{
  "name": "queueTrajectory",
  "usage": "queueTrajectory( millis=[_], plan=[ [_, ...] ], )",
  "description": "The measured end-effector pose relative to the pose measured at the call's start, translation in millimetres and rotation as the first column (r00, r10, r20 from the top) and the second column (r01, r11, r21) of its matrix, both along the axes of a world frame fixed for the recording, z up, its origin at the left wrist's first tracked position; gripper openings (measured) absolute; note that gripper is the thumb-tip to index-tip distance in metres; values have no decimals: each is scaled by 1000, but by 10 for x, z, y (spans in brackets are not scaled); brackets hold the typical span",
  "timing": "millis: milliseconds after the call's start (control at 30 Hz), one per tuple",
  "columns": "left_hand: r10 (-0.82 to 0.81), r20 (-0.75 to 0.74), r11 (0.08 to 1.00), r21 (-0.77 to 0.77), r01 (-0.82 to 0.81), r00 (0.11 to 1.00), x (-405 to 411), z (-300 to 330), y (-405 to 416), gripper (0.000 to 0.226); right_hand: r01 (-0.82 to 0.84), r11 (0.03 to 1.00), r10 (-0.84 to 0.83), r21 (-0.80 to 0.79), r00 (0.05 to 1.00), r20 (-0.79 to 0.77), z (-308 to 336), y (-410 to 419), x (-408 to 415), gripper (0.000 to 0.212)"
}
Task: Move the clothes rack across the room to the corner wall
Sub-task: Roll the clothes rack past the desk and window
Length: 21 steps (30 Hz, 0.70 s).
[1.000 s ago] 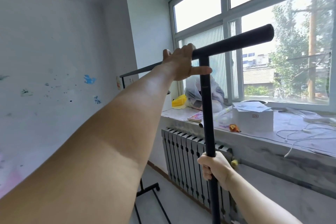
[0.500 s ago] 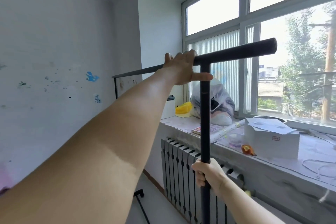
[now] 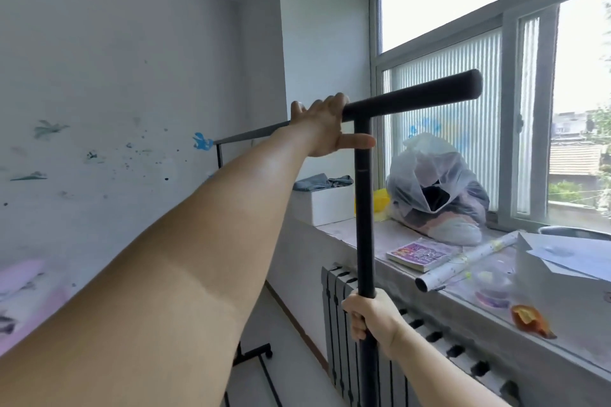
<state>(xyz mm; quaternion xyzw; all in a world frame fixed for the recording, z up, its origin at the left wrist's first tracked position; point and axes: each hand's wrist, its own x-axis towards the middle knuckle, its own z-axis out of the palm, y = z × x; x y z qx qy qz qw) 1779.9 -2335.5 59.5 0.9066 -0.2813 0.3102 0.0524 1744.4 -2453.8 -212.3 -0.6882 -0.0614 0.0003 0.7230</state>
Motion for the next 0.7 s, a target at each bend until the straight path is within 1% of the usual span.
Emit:
queueTrajectory(
  millis=[200, 367, 500, 600, 700],
  plan=[
    [67, -67, 997, -20, -69, 995, 580, 6, -152, 67, -63, 998, 63, -11, 998, -9, 3, -174, 729, 41],
    [112, -73, 993, -39, -115, 991, 957, 0, -194, 74, -95, 995, 95, -20, 995, -1, 4, -203, 1242, 42],
    [91, -174, 983, -145, -117, 981, 1261, -39, -165, 77, -108, 994, 108, -1, 994, -14, -1, -152, 1645, 40],
    [122, -154, 982, -123, -142, 981, 1520, -22, -135, 76, -130, 991, 130, 15, 991, -20, -15, -109, 1945, 41],
    [163, -112, 980, -93, -174, 980, 1825, -14, -63, 69, -152, 988, 152, 16, 988, -13, -19, -44, 2267, 42]
  ],
)
